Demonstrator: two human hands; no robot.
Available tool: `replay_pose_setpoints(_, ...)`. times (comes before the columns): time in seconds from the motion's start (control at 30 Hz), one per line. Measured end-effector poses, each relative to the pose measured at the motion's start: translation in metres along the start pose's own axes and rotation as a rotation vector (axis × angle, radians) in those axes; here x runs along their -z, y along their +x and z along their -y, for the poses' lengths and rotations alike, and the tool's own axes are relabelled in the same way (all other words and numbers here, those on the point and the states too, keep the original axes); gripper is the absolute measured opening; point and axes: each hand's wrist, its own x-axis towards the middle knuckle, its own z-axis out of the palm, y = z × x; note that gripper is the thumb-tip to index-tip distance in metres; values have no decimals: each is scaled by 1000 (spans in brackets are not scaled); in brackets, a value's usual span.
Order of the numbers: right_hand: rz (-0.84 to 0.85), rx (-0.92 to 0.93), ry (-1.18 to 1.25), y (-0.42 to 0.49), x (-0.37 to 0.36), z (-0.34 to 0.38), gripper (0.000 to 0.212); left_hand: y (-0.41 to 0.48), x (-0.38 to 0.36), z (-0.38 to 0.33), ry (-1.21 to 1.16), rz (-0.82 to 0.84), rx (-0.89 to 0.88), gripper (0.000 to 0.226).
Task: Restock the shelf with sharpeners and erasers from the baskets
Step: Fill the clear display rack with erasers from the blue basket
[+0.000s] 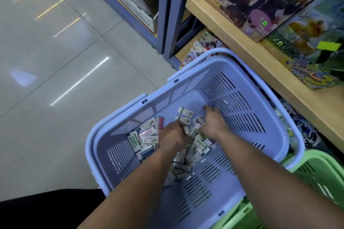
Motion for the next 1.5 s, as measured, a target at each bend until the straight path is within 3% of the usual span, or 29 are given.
replay_pose_setpoints(0.13, -7, -27, 24, -1, 3, -5, 72, 2, 0, -6, 26, 88, -25, 43)
replay_pose_setpoints(0.33, 103, 12, -127, -7, 1, -4, 70, 7, 7, -4, 52, 202, -34, 55)
replay_pose_setpoints(0.5, 230, -42, 95, -5, -1, -14, 67, 9, 0, 3, -80, 216, -36, 47)
replay_pose_setpoints(0.83, 253, -61, 242, -1, 5, -16, 58, 9, -6, -1, -142, 274, -54, 49)
replay_pose_setpoints(0.93, 234, -77, 347, -3, 7, -12, 31, 7, -6, 1, -292, 232, -45, 36)
replay_pose_setpoints(1.07, 188, -95, 600, -6, 17, 2, 35, 1, 10, -4, -616, 139, 25, 19)
replay_pose_setpoints(1.23, 147, -56, 1004, -18, 36, 23, 20, -7, 38, -20, -1046, 161, 63, 26)
replay_pose_setpoints(1.5, 92, 113, 1196, -84, 49, 14, 24, -56, 71, -42, -1128, 230, -54, 39)
